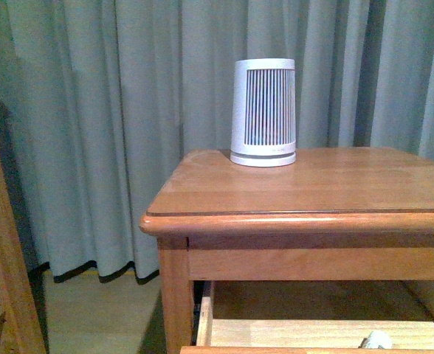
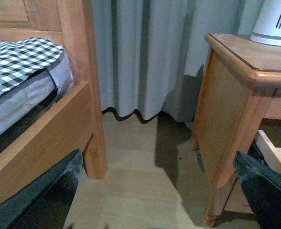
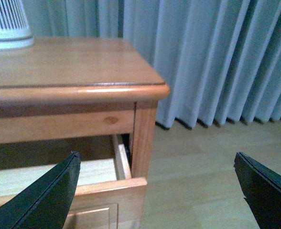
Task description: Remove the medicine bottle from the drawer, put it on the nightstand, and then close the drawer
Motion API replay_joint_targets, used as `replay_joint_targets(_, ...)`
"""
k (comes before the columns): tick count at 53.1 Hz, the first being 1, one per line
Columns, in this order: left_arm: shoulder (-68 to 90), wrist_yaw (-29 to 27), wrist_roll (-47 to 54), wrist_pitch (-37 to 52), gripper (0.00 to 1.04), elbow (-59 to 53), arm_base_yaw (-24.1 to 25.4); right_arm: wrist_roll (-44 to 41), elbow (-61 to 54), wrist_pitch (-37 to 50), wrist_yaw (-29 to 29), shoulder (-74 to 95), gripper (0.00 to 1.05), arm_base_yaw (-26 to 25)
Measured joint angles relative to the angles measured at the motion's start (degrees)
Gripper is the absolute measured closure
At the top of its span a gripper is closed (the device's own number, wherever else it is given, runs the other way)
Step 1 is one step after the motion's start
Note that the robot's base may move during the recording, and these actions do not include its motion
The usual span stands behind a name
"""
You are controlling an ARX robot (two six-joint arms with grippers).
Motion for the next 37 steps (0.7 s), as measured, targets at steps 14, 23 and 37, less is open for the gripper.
replay_joint_targets(14, 0.00, -0.02, 0.00, 0.00, 0.07, 0.00, 0.00, 9.07, 20.33, -8.55, -7.30, 29.86, 0.07, -0.04)
replay_joint_targets(23, 0.00, -0.02, 0.00, 0.00, 0.07, 0.00, 0.00, 12.66, 29.66, -15.93, -10.21, 41.55, 0.07, 1.90)
replay_joint_targets(37, 0.00, -0.02, 0.00, 0.00, 0.07, 0.00, 0.00, 14.95, 34.40, -16.92, -12.92, 53.68, 0.07, 2.01)
